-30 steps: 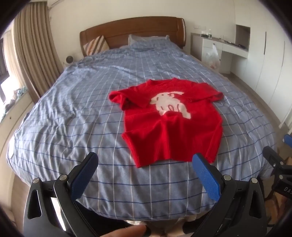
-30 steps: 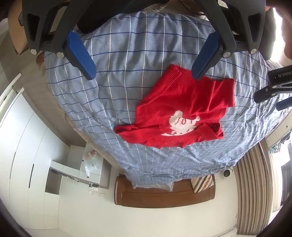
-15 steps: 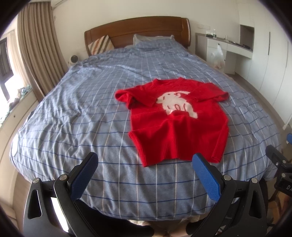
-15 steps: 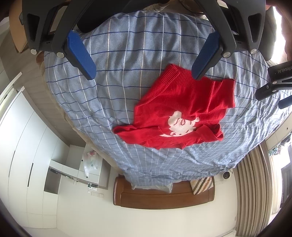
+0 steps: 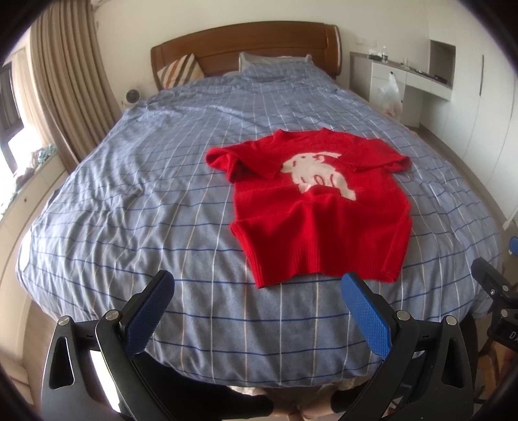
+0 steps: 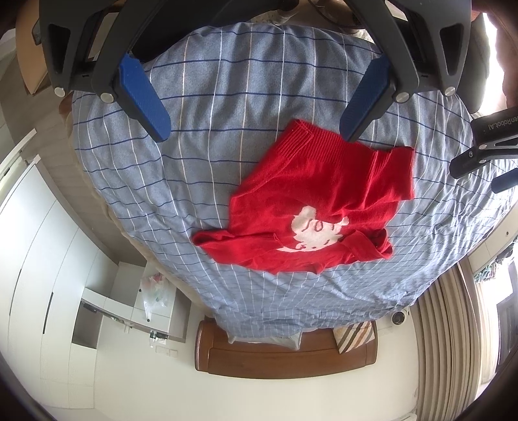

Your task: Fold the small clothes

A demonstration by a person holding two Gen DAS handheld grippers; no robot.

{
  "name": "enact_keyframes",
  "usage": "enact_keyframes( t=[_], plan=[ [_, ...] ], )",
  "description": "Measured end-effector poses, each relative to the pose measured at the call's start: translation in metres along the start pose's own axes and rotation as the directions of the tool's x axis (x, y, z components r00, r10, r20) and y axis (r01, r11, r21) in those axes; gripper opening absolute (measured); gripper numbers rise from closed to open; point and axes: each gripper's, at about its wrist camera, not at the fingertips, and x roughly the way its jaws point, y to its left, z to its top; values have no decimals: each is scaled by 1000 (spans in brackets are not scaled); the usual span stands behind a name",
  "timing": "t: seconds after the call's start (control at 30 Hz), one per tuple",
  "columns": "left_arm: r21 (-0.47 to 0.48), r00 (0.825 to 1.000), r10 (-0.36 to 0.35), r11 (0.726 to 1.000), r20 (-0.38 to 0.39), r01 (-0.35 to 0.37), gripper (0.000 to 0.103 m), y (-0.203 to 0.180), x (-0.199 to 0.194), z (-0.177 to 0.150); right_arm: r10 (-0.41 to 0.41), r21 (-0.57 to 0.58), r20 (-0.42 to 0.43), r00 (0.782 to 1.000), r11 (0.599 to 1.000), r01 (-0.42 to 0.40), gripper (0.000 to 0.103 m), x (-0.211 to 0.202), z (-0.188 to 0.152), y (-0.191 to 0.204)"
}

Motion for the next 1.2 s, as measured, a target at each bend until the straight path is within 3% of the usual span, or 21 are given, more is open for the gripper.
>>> enact_keyframes(
  t=[1.2],
  plan=[
    [-6,1000,2,1000,-18,-2,103,-1,-4,-4,8,-3,-15,1000,1000,-8,103,-1,-5,1]
  ],
)
